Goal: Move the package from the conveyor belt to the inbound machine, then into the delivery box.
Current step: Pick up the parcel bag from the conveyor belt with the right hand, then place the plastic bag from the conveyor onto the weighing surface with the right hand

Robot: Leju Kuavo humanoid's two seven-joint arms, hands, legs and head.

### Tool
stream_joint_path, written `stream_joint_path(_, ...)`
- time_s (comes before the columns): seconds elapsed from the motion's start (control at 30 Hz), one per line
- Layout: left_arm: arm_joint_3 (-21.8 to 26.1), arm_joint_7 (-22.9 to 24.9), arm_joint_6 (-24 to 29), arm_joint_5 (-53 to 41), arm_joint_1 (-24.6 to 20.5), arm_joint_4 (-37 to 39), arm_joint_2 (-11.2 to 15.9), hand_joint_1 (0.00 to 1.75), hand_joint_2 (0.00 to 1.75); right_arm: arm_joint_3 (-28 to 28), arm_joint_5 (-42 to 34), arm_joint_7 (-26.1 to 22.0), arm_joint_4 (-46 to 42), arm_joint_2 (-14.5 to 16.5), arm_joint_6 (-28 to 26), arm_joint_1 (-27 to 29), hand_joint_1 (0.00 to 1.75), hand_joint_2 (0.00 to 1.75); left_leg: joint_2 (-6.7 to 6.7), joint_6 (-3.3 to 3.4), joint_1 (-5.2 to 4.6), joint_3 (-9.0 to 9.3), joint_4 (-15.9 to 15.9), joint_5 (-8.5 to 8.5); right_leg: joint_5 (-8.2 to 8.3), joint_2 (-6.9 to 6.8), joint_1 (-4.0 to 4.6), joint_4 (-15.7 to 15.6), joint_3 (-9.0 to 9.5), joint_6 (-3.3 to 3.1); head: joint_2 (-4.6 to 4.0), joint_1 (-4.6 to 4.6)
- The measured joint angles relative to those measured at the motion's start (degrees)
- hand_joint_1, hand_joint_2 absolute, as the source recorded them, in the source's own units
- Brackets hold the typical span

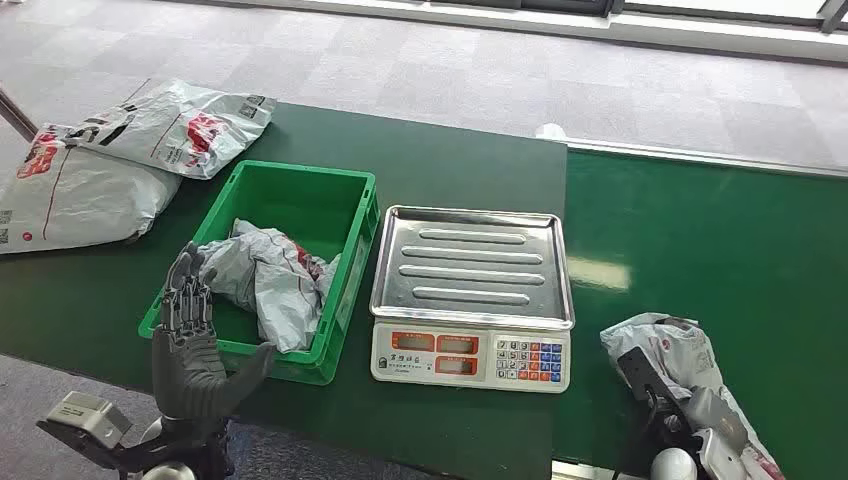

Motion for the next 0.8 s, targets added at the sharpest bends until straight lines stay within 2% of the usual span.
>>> stream_joint_path(0.17,0.0,-0.41,0.03,0.01,0.2,-0.42,0.0,0.0,1.75,0.01,-4.64,-3.91,-2.25,0.02,-4.95,0.07,1.75,1.75,-0.02,0.0,0.0,-0.01,0.0,0.0,0.0,-0.02,0.0,0.0,0.01,0.0,0.0,0.01)
stream_joint_path(0.27,0.0,-1.0,0.03,-0.01,0.28,-0.67,-0.06,0.0,1.75,0.39,-10.37,-11.85,-4.99,0.21,-14.61,0.7,1.75,1.75,-0.02,0.0,-0.03,-0.02,0.0,0.0,0.0,-0.01,-0.03,0.0,-0.01,0.0,0.0,0.01)
stream_joint_path(0.4,0.0,-1.77,0.03,-0.33,0.28,-0.84,-0.25,0.0,1.75,0.88,-14.72,-18.13,-9.94,0.61,-23.71,1.54,1.75,1.75,-0.04,0.01,-0.04,-0.03,0.0,0.0,0.0,-0.02,-0.04,0.0,-0.02,0.0,0.0,0.0)
stream_joint_path(0.47,-0.07,-2.45,0.13,-0.81,0.15,-0.82,-0.31,0.0,1.75,0.34,-18.25,-25.44,-13.06,1.78,-29.91,1.81,1.75,1.75,-0.03,0.01,-0.05,-0.05,0.0,0.0,0.0,-0.01,-0.06,0.0,-0.06,0.0,0.0,0.01)
stream_joint_path(0.53,-0.37,-3.23,0.62,-1.13,-0.35,-0.72,-0.33,0.0,1.75,-0.9,-22.34,-33.19,-16.81,3.45,-33.26,1.25,1.75,1.75,0.02,-0.01,-0.04,-0.03,0.0,-0.01,0.0,0.04,-0.05,0.0,-0.07,0.0,0.0,0.01)
stream_joint_path(0.6,-0.85,-4.06,1.56,-1.21,-1.26,-0.56,-0.33,0.0,1.75,-1.8,-25.5,-38.25,-20.0,4.66,-33.71,-0.08,1.75,1.75,0.05,-0.03,-0.04,-0.1,-0.01,-0.01,0.01,0.07,-0.04,0.01,-0.04,0.0,0.0,0.01)
stream_joint_path(0.67,-1.25,-4.87,2.45,-1.26,-2.41,-0.46,-0.32,0.0,1.75,-0.94,-24.98,-38.73,-21.97,4.68,-31.69,-2.57,1.75,1.75,0.12,-0.04,-0.04,-0.33,-0.03,-0.02,0.03,0.1,-0.04,0.03,0.01,-0.01,0.0,0.02)
stream_joint_path(0.73,-1.46,-5.42,2.71,-1.31,-3.85,-0.43,-0.26,0.0,1.75,3.26,-19.54,-33.11,-22.0,2.91,-24.2,-6.8,1.75,1.75,0.34,-0.07,-0.05,-0.48,-0.05,-0.02,0.14,0.32,-0.05,0.04,0.01,-0.03,0.0,0.02)
stream_joint_path(0.8,-1.51,-5.55,2.14,-1.28,-5.62,-0.32,-0.18,0.0,1.75,10.58,-12.19,-25.47,-19.25,0.19,-13.05,-13.22,1.75,1.75,0.66,-0.08,-0.06,-0.49,-0.05,0.08,0.36,0.64,-0.06,0.04,-0.11,-0.04,0.0,0.02)
